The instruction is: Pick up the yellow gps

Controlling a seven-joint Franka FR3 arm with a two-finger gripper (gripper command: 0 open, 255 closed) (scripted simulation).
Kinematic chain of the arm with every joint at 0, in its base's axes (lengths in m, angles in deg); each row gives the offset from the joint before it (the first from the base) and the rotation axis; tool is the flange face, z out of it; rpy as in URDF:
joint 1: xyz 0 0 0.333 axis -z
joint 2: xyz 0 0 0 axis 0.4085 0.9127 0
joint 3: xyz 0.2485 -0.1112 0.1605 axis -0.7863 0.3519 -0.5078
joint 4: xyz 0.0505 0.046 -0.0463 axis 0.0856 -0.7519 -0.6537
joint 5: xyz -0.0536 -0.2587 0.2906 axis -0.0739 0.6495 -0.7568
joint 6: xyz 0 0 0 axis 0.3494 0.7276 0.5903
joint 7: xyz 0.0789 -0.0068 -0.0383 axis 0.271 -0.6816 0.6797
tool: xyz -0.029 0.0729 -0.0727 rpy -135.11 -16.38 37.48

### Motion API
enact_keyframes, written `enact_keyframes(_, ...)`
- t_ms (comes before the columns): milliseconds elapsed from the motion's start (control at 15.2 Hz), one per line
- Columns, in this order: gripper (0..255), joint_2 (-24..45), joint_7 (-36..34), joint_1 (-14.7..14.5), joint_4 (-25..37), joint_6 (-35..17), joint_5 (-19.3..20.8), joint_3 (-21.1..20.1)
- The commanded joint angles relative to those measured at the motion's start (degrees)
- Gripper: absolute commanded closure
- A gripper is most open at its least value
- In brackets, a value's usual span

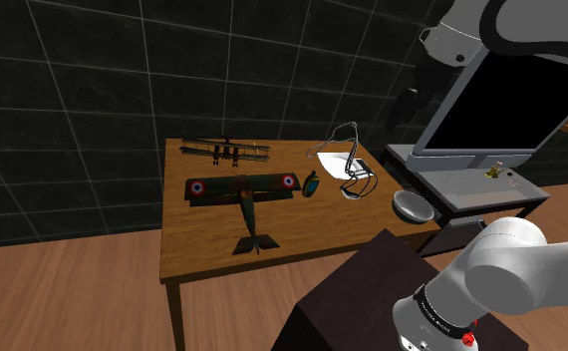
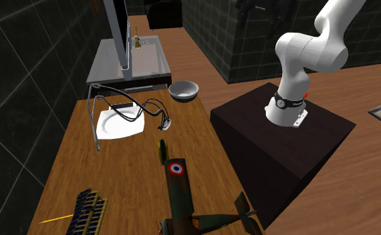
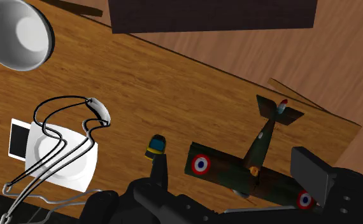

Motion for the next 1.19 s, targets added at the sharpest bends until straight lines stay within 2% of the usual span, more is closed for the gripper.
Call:
enact_keyframes(0, 0, 0.00, 0.00, 0.00, 0.00, 0.00, 0.00, 0.00)
enact_keyframes(594, 0, 14.77, 5.92, 0.14, -2.30, -13.31, 4.14, 3.21)
enact_keyframes(1122, 0, 31.01, 10.37, 0.61, 0.37, -23.82, 7.19, 5.37)
